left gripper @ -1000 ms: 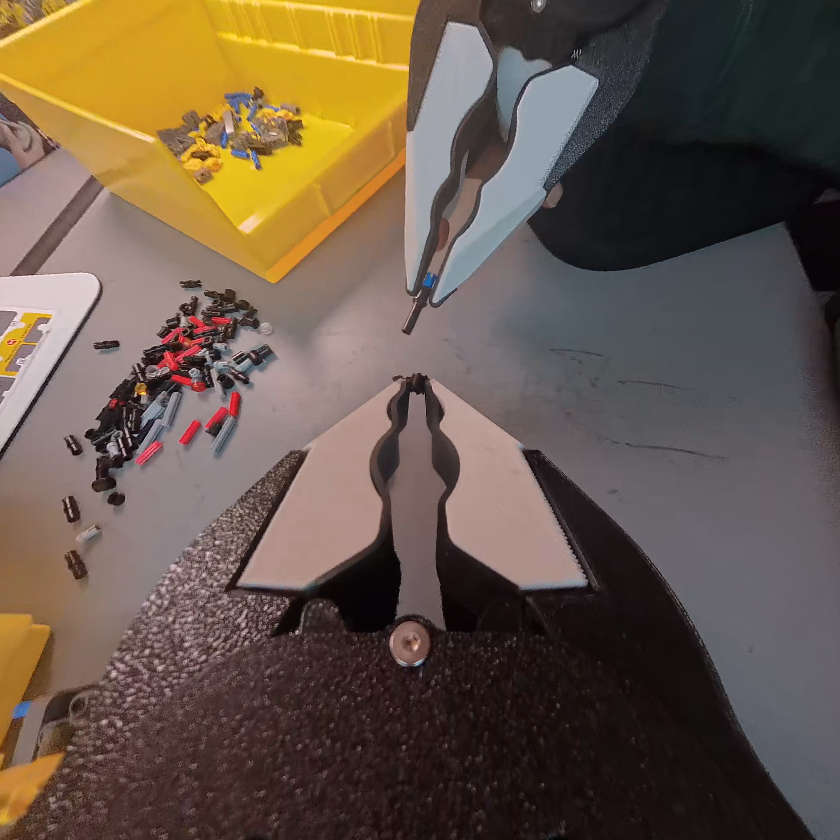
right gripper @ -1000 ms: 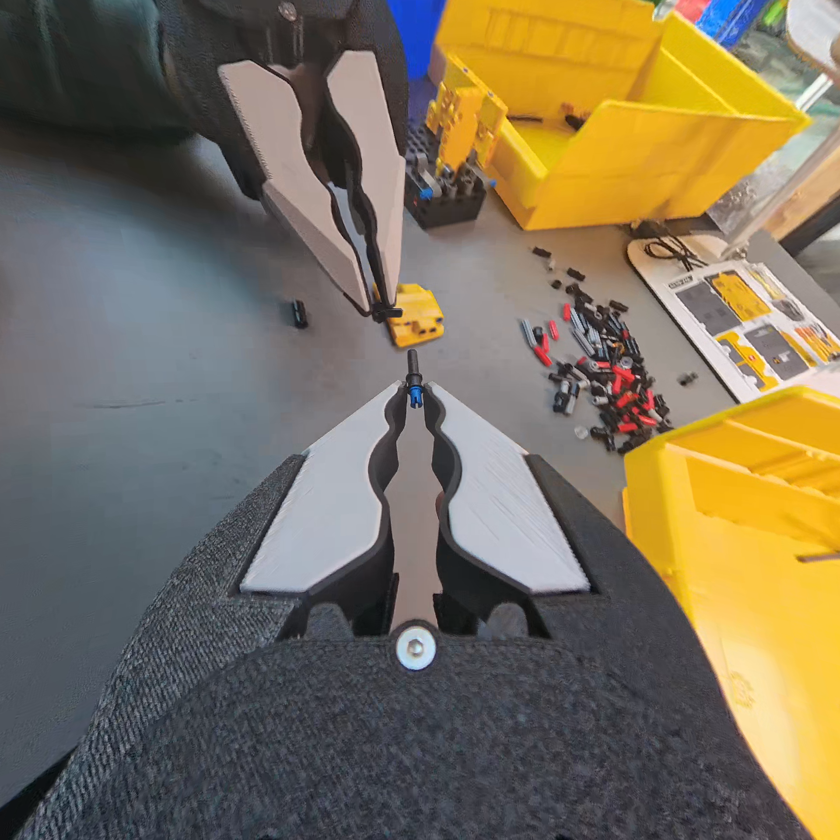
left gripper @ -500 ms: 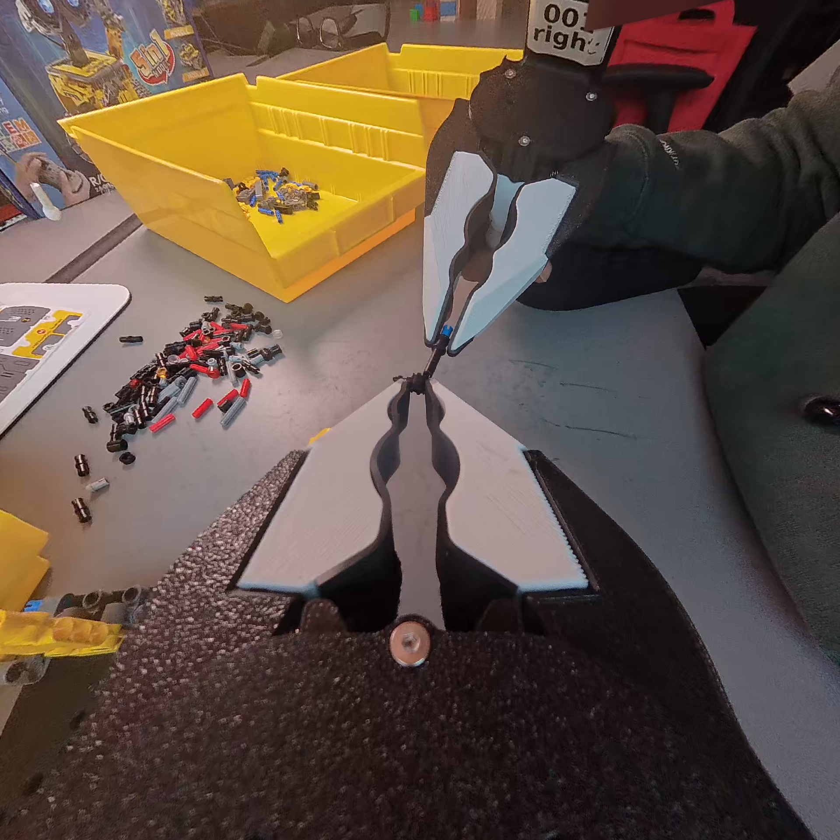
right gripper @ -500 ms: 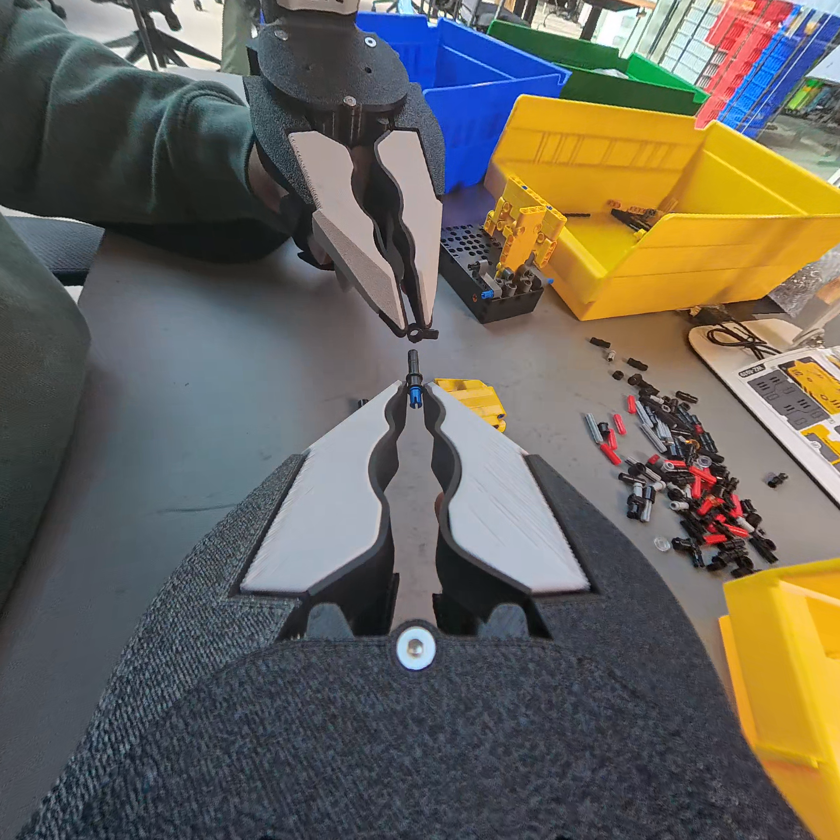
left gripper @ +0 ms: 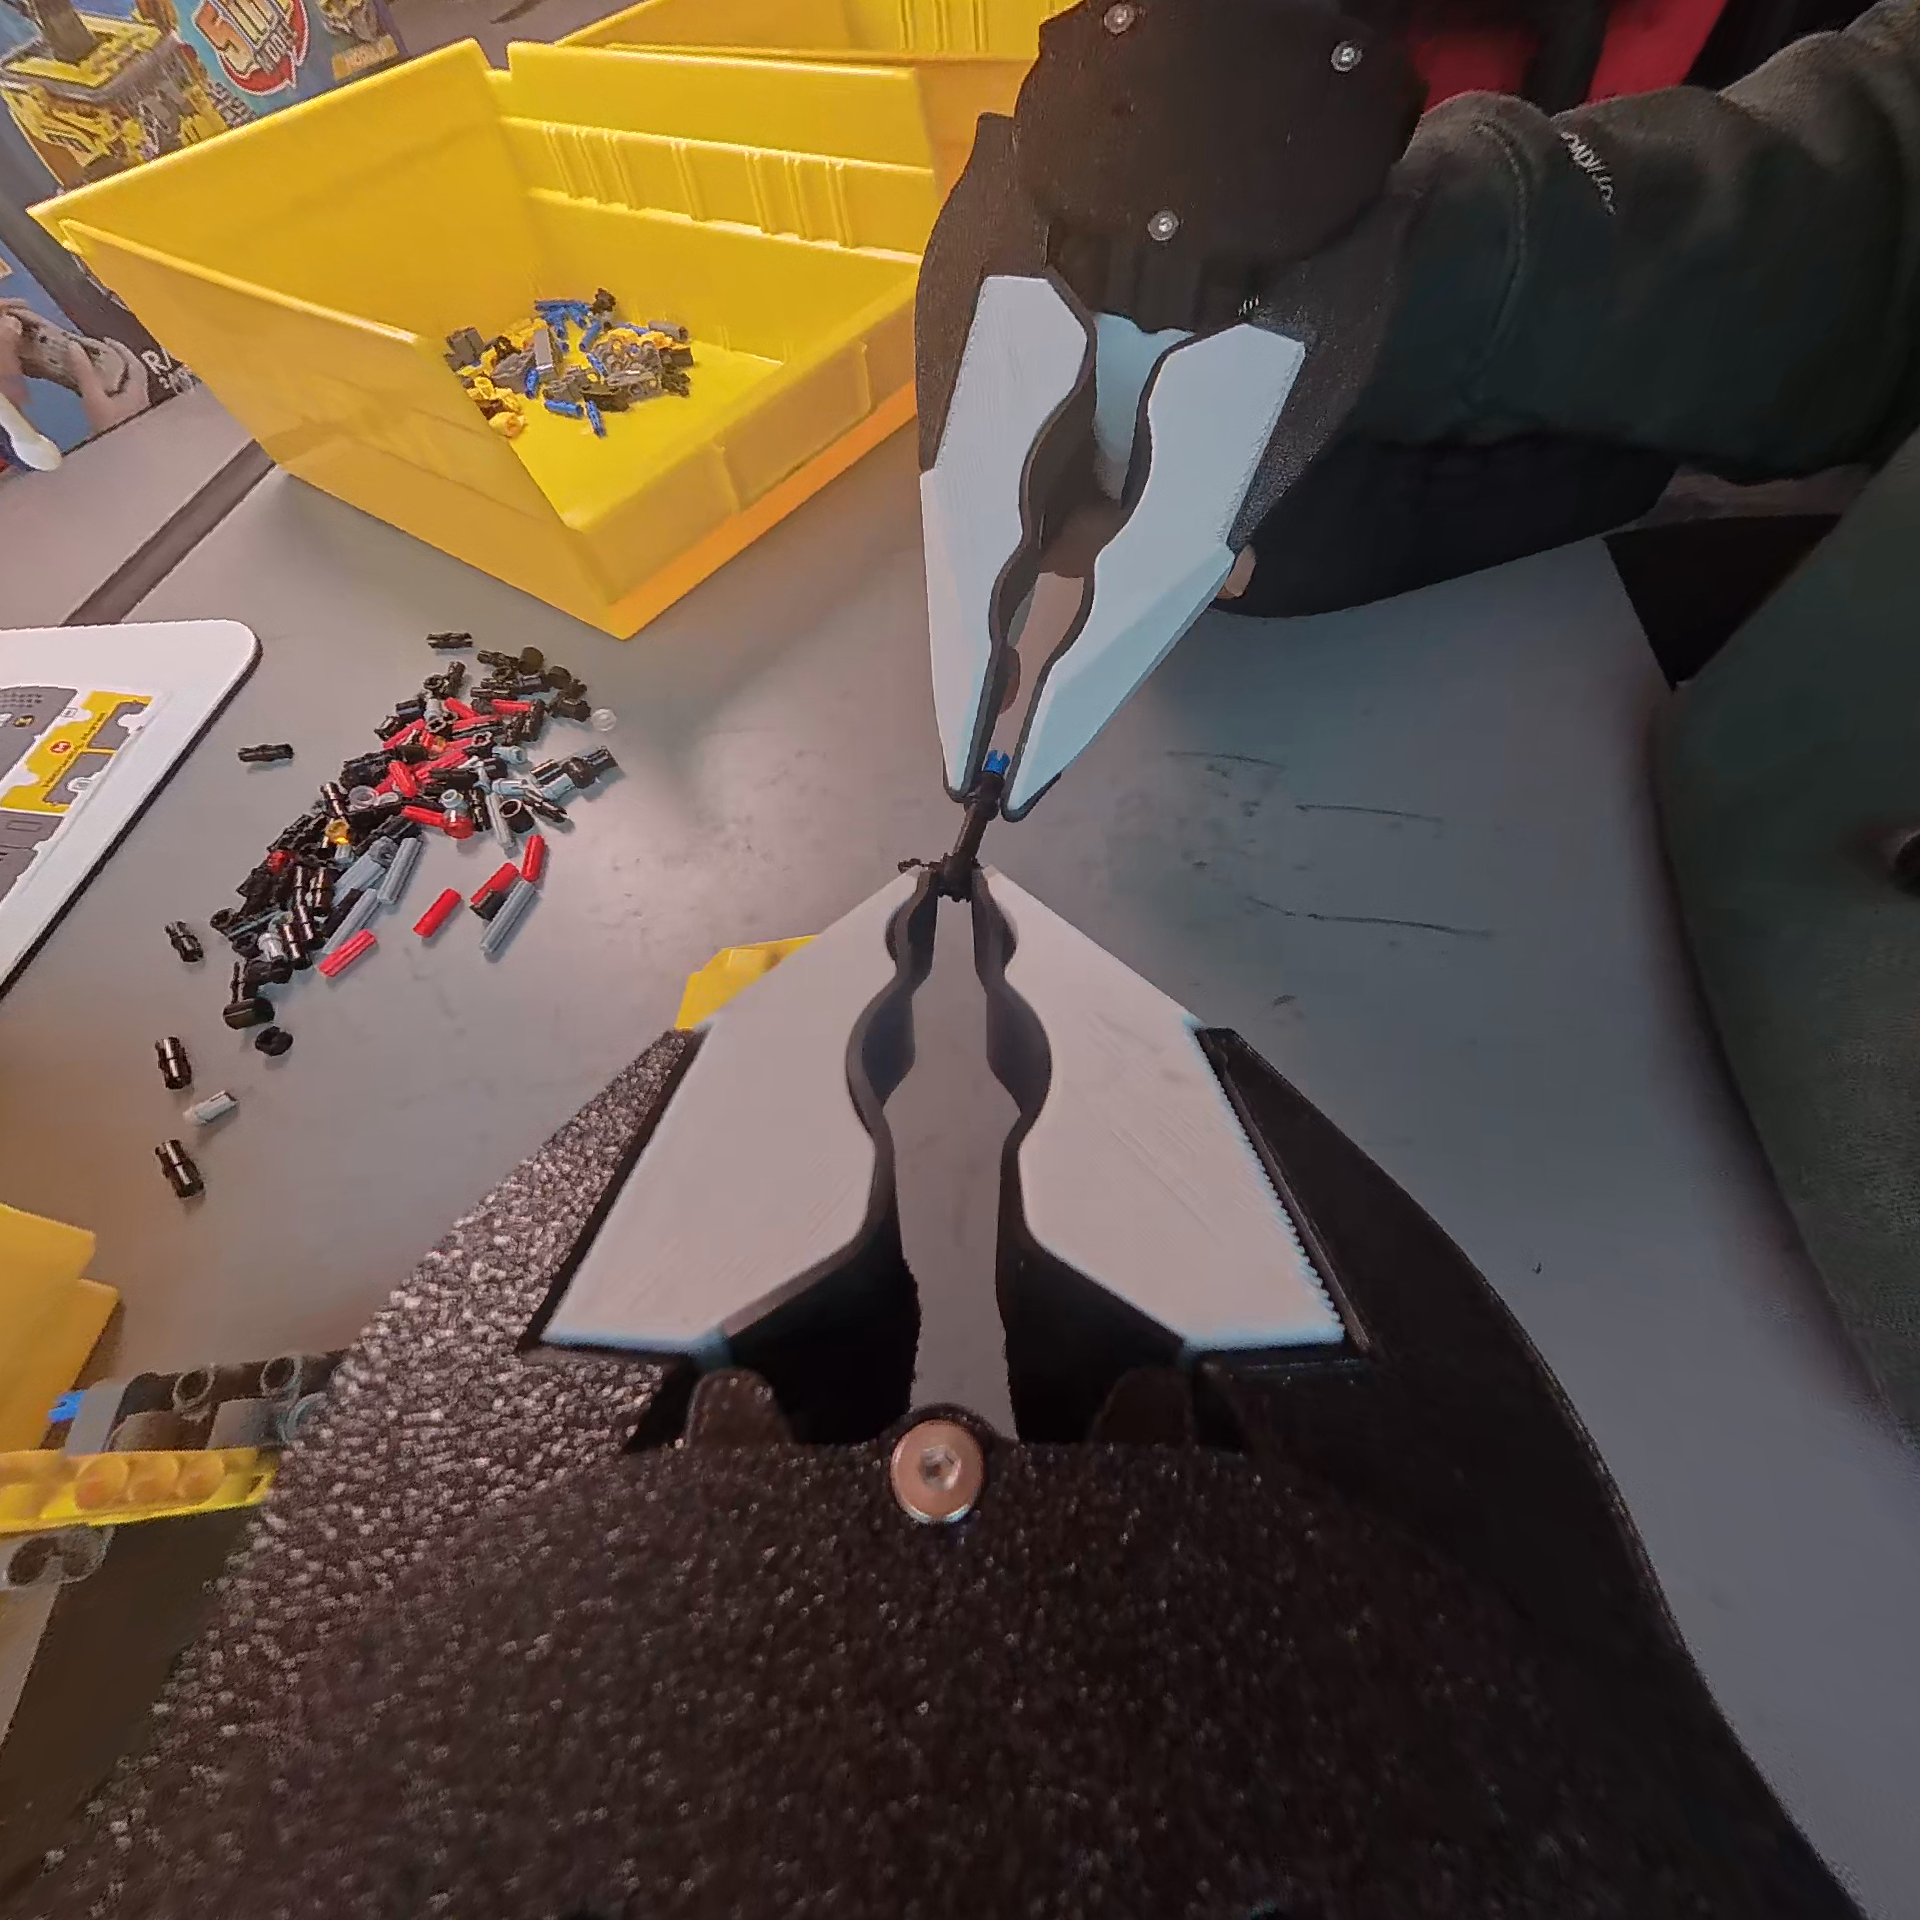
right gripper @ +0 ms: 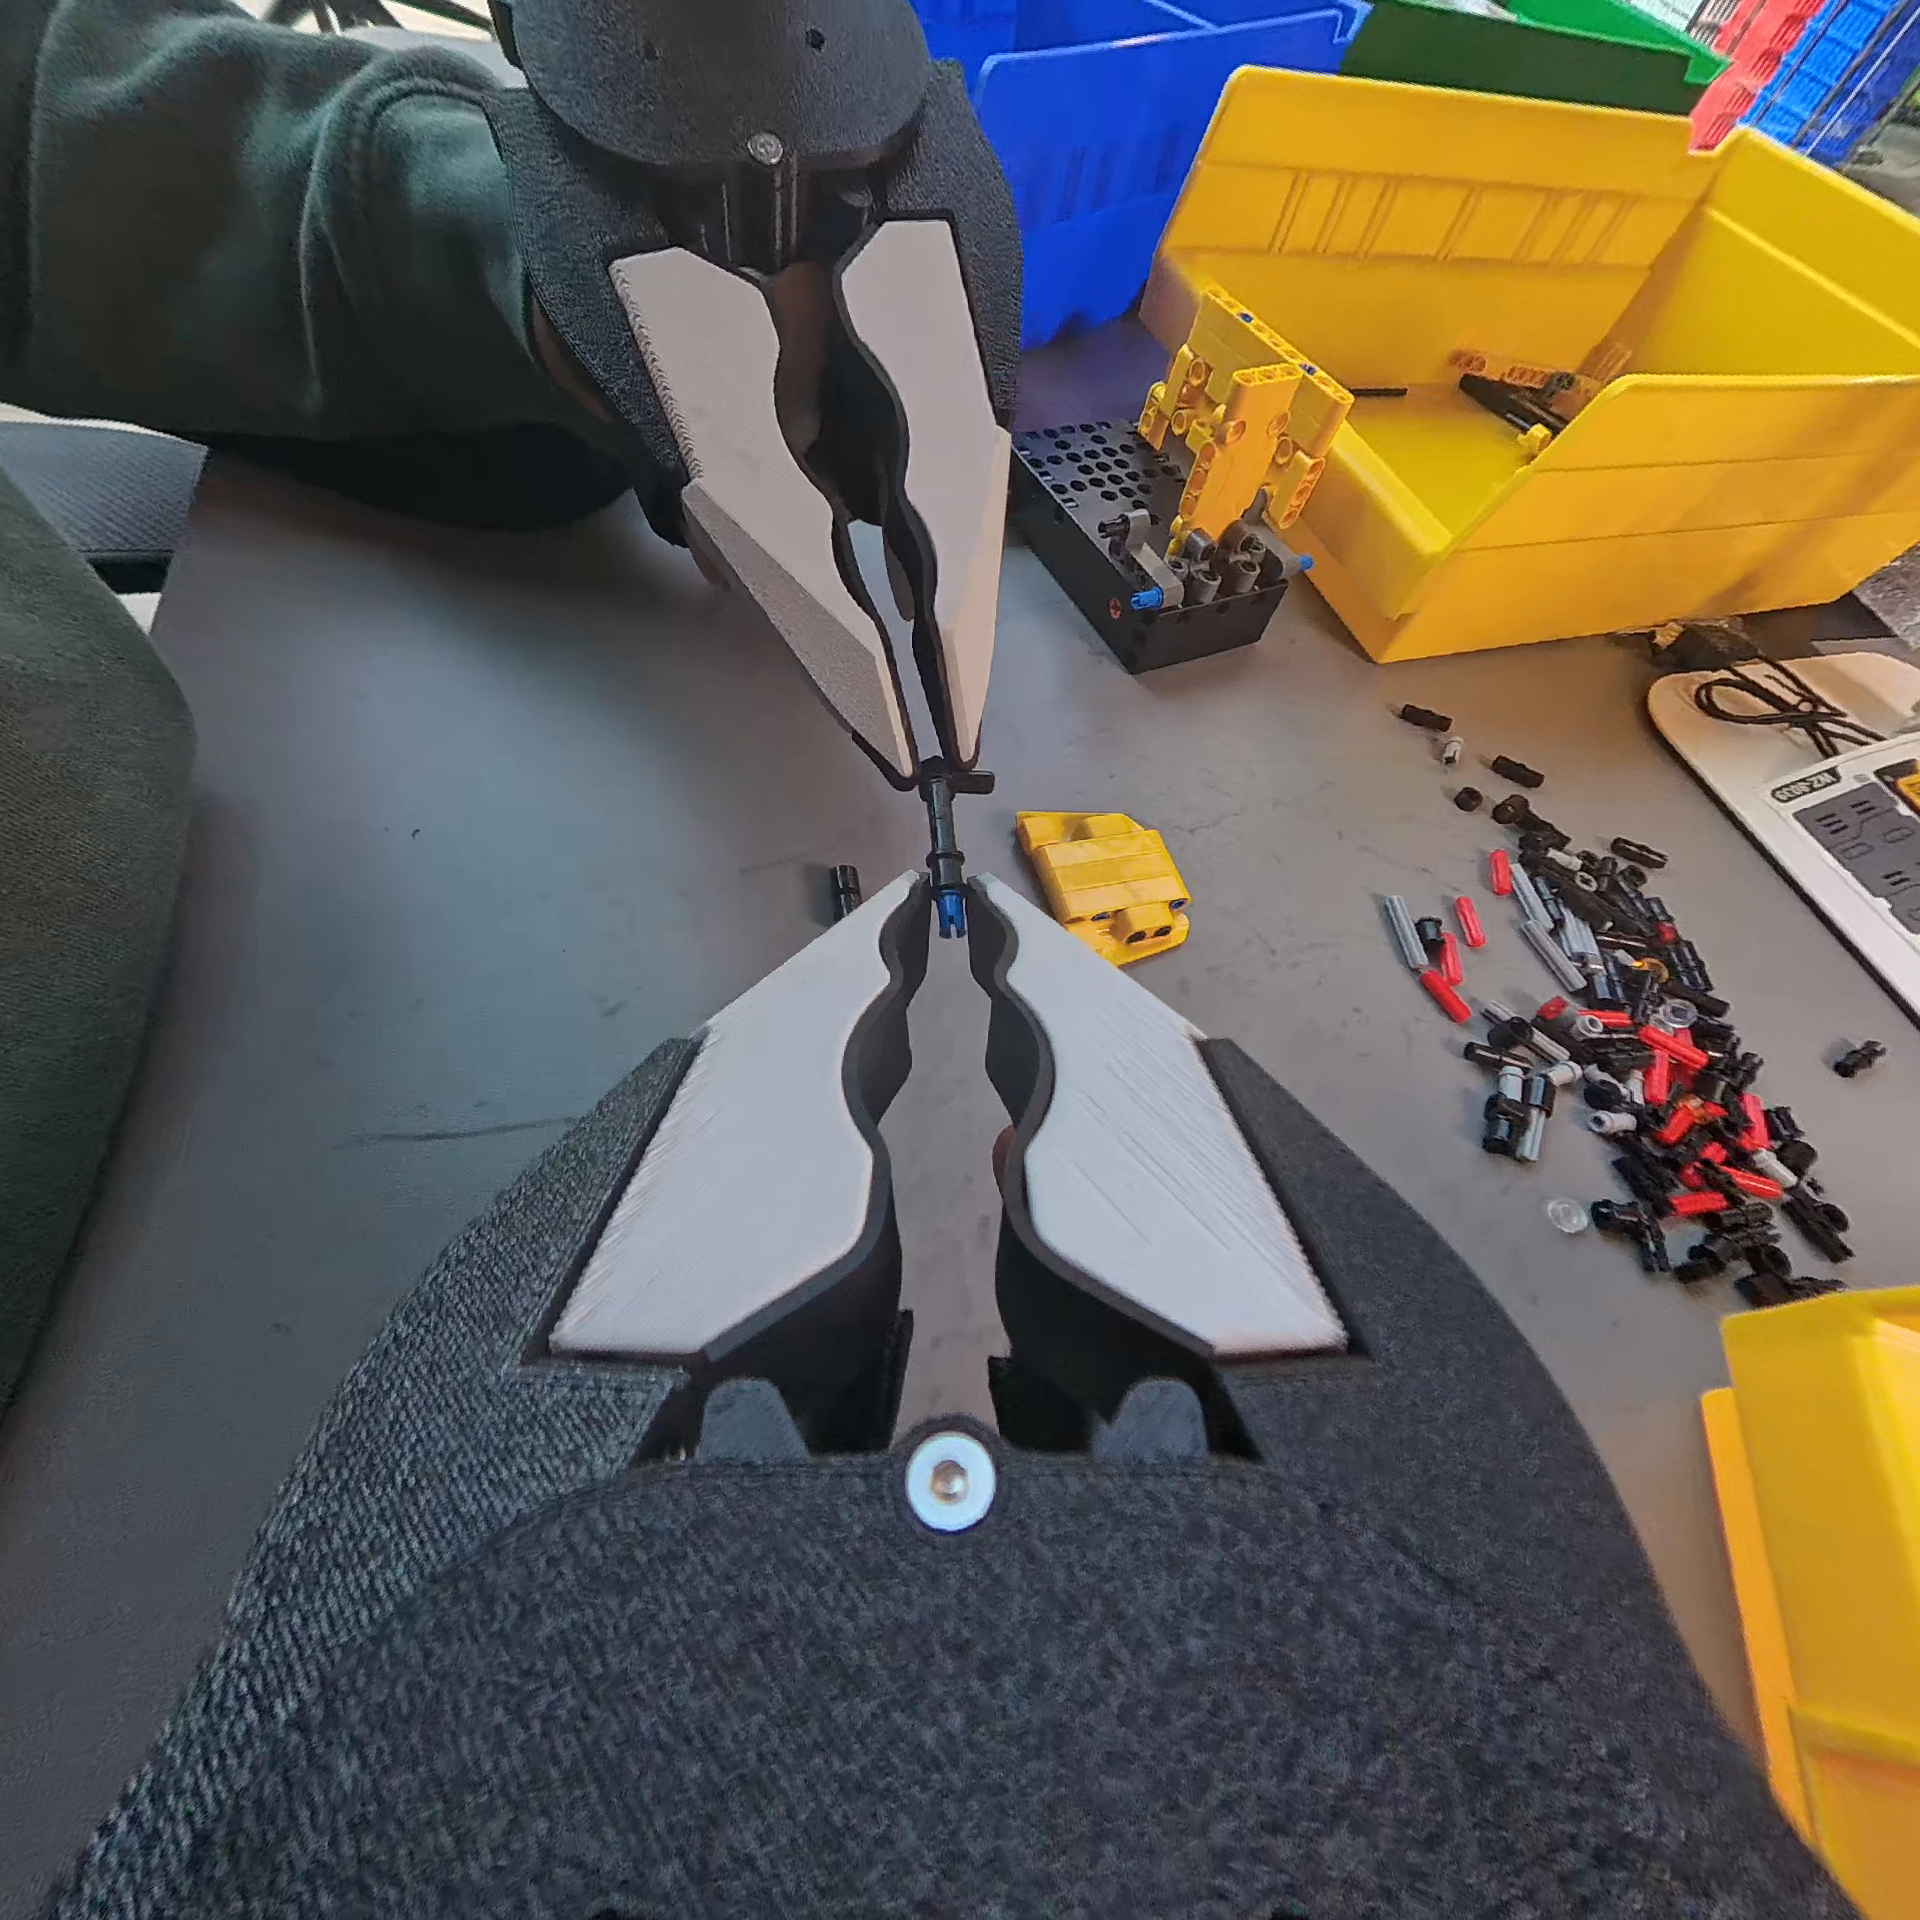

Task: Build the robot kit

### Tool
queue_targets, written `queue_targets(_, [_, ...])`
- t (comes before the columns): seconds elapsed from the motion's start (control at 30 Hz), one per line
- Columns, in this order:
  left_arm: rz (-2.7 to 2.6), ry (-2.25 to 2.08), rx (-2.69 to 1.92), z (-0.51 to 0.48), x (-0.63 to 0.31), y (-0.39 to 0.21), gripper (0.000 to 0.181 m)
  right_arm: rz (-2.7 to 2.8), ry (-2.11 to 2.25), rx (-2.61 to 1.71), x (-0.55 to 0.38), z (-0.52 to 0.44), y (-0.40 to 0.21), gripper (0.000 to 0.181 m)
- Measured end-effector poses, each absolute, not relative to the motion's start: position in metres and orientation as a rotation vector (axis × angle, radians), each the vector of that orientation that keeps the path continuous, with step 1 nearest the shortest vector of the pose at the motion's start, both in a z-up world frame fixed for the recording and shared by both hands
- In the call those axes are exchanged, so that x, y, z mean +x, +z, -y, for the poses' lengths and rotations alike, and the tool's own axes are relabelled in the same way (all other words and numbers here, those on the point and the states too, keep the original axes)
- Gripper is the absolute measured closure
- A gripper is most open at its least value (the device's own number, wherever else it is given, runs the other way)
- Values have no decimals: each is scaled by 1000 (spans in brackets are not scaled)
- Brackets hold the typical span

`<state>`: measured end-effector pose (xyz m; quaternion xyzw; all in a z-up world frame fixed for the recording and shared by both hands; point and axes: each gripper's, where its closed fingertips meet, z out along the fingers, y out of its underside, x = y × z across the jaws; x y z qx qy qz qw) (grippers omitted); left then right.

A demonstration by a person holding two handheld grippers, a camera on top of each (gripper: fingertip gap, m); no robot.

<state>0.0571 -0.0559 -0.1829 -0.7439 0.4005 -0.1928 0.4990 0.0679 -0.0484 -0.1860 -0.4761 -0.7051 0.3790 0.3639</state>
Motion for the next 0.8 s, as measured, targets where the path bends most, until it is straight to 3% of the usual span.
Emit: queue_targets(0.8, [-1090, -362, -2081, 60, 60, -239, 176, 2098, 684, -1292, 71, 50, -238, 175])
